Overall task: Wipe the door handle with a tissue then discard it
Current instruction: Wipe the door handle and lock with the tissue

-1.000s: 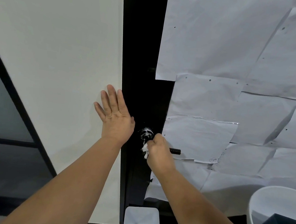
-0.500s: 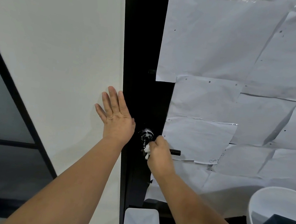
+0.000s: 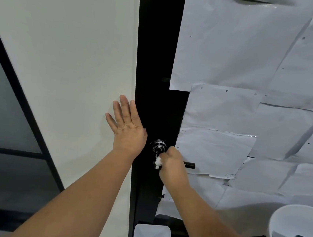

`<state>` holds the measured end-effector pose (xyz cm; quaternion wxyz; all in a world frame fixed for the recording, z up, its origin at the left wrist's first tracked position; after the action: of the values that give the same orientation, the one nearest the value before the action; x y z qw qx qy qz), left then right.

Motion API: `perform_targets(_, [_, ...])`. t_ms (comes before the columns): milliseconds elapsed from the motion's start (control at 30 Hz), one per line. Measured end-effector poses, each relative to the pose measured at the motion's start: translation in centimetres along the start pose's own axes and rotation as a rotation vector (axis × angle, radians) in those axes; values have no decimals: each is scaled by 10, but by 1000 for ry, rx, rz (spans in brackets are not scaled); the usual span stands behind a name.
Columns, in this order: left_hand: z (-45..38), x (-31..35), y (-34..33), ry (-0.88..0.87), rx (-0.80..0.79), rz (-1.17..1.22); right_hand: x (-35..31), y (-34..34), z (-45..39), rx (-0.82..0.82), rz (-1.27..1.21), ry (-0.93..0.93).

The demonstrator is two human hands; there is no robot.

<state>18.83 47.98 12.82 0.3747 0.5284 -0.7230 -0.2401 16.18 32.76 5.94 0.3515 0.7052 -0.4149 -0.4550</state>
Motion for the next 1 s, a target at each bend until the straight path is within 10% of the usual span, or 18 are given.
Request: perform_targets(1000, [0, -3, 2, -1, -21, 8, -32, -5, -6, 0, 134, 122])
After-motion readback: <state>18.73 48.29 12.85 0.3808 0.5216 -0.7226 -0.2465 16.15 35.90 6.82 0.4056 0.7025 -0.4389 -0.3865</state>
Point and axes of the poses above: each hand's wrist, its own z-axis away from the middle knuckle, its own y-axis out of the back of the hand, x = y × z, the point moved 3 cm from there along -z, towards the middle knuckle, and after that the axes turned 6 degrees about -y, right-handed, at the moved point
